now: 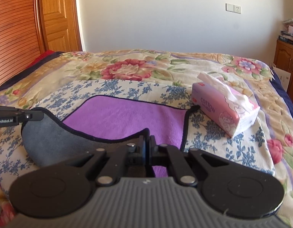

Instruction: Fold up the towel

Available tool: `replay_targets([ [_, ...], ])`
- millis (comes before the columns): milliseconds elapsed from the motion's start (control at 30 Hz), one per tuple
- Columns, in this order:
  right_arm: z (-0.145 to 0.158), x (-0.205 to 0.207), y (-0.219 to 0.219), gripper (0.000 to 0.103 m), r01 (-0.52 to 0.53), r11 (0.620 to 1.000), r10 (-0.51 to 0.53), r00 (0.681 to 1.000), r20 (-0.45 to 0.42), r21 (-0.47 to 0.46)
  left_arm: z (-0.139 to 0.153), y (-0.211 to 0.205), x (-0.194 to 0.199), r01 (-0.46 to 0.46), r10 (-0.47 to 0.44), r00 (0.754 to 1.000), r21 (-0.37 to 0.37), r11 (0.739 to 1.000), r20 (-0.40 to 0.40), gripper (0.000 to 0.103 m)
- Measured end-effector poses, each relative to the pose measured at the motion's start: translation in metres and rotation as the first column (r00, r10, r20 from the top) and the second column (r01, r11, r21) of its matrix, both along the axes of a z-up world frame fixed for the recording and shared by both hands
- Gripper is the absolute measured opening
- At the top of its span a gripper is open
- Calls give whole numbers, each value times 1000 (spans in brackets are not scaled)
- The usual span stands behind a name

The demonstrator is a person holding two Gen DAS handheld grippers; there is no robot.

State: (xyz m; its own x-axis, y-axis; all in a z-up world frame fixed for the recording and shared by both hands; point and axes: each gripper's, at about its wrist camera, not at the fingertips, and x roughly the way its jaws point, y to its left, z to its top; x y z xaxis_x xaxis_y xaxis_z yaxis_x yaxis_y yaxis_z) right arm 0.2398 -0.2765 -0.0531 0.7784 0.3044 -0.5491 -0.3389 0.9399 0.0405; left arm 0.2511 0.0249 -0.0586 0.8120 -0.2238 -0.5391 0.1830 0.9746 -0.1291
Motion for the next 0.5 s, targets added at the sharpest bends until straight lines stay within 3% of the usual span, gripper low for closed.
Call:
replay_targets([
  [500, -7, 36, -6, 4, -5, 1000, 6, 999, 42, -23, 0, -3, 38, 11, -11, 1000, 19, 1000, 16, 5],
])
